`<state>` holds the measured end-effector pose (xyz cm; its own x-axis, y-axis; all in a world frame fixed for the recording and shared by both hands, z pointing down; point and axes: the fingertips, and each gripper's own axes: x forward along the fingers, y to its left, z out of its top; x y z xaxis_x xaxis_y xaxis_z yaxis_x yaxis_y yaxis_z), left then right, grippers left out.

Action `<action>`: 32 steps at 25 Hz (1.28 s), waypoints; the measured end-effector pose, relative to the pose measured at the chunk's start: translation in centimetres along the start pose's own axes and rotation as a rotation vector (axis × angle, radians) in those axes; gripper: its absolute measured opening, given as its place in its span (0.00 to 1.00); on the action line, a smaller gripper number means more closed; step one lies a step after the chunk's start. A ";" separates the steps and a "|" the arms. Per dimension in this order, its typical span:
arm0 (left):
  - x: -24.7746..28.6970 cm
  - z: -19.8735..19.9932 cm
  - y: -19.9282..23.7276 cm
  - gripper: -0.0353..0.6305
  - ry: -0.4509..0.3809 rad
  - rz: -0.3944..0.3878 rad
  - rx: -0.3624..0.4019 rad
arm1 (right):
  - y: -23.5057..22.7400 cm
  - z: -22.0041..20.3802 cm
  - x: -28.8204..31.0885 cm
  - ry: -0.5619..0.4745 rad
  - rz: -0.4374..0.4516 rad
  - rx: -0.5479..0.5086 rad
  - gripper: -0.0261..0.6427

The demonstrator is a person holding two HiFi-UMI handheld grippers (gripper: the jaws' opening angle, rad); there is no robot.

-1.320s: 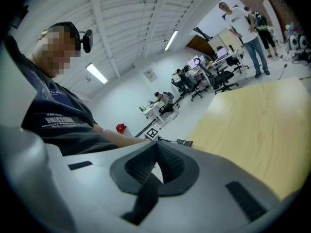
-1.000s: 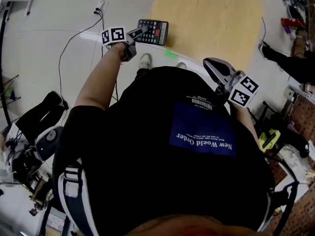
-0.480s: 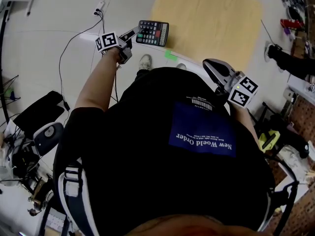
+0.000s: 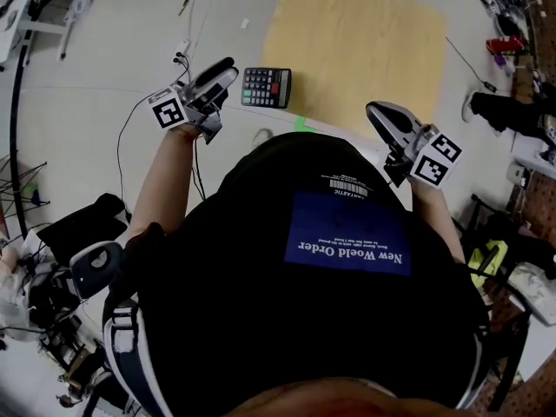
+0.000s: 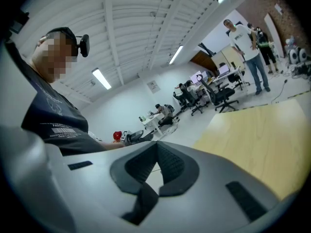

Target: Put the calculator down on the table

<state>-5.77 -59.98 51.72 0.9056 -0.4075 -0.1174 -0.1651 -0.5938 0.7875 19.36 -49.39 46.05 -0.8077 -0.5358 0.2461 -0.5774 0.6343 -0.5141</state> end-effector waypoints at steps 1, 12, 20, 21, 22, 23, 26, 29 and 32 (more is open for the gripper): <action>1.3 1.1 -3.0 0.46 0.006 -0.075 0.058 | 0.0 1.1 -0.2 -0.020 -0.006 -0.018 0.02; 12.0 2.1 -21.9 0.06 0.075 -0.287 0.568 | 0.0 11.1 -8.2 -0.239 -0.132 -0.248 0.02; 16.0 -0.7 -22.3 0.06 0.106 -0.291 0.540 | -1.4 12.1 -12.9 -0.352 -0.198 -0.253 0.02; 16.2 -0.8 -22.6 0.06 0.105 -0.299 0.539 | -1.6 12.0 -13.3 -0.350 -0.207 -0.253 0.02; 16.3 -0.9 -22.7 0.06 0.107 -0.301 0.536 | -1.7 11.8 -13.7 -0.348 -0.214 -0.252 0.02; 16.5 -1.0 -22.7 0.06 0.111 -0.299 0.533 | -1.8 11.6 -13.9 -0.345 -0.218 -0.249 0.02; 16.8 -1.0 -22.2 0.06 0.127 -0.288 0.527 | -1.9 11.6 -13.8 -0.335 -0.220 -0.248 0.02; 17.2 -1.1 -22.2 0.06 0.128 -0.298 0.519 | -2.0 11.7 -13.7 -0.325 -0.218 -0.259 0.02; 17.3 -0.9 -22.1 0.06 0.137 -0.306 0.522 | -2.0 12.0 -13.2 -0.316 -0.214 -0.268 0.02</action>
<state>13.93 -53.28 32.82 0.9782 -0.0928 -0.1858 -0.0276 -0.9447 0.3268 32.62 -50.26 34.01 -0.6154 -0.7873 0.0392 -0.7709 0.5907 -0.2383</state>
